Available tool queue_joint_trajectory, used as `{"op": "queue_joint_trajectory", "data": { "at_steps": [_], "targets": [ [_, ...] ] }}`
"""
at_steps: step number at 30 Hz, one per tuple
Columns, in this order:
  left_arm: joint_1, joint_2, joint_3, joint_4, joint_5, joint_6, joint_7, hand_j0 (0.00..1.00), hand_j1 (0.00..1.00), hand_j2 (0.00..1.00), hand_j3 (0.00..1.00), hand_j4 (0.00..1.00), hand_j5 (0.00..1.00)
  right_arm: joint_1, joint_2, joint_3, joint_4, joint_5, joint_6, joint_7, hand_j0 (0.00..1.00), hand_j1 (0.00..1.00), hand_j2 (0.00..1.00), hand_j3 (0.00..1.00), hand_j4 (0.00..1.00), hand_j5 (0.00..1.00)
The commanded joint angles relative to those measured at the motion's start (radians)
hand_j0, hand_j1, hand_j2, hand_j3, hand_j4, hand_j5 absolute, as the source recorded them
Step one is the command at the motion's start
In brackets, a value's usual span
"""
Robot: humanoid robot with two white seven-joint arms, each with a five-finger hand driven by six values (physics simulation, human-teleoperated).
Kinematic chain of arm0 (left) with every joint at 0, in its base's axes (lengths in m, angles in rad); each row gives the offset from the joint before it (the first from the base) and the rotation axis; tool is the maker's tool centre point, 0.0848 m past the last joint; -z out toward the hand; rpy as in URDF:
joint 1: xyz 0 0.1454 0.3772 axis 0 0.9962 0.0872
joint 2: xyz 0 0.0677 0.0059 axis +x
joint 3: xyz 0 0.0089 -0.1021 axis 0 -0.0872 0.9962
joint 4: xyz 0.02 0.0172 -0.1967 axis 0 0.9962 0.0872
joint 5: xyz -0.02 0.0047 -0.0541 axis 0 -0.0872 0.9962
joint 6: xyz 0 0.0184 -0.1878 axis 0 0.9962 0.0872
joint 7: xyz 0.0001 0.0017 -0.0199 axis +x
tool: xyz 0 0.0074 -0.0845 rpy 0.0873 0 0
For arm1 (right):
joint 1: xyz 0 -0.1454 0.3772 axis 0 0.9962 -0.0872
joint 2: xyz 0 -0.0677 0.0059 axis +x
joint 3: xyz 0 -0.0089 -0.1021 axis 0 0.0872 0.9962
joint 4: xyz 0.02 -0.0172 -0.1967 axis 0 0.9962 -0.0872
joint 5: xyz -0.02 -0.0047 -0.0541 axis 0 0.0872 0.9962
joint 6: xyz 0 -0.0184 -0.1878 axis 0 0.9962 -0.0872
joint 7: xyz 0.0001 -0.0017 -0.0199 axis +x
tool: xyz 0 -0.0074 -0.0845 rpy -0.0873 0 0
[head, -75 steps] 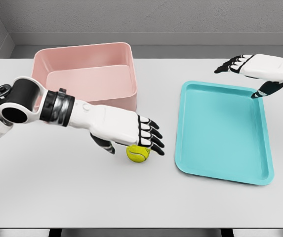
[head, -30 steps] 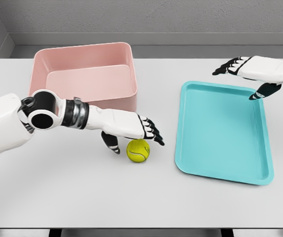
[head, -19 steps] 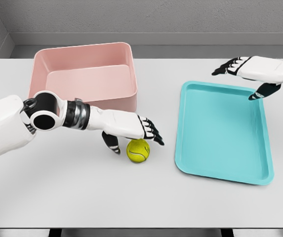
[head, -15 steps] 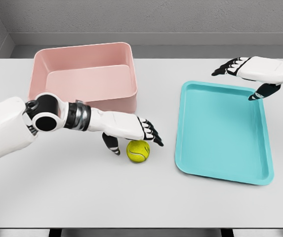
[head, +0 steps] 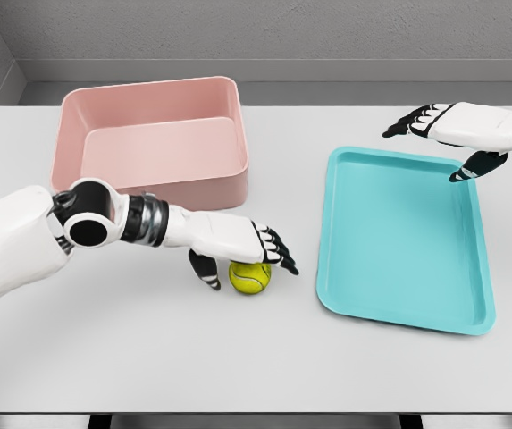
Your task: Put the tennis from the blue tray into the pink basket with both arms
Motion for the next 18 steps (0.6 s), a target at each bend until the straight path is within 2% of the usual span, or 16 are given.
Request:
{"op": "queue_joint_trajectory", "data": {
  "at_steps": [1,18],
  "targets": [
    [0.0,0.0,0.0,0.003,0.004,0.002,0.0,1.0,1.0,1.0,1.0,1.0,1.0,0.0,-0.001,-0.001,0.0,-0.006,0.003,0.0,1.0,1.0,1.0,1.0,1.0,1.0],
    [0.014,-0.011,0.003,0.009,-0.019,0.006,0.0,1.0,1.0,1.0,1.0,1.0,1.0,0.0,-0.001,-0.001,-0.002,-0.006,0.003,0.0,1.0,1.0,1.0,1.0,1.0,1.0]
  ]
}}
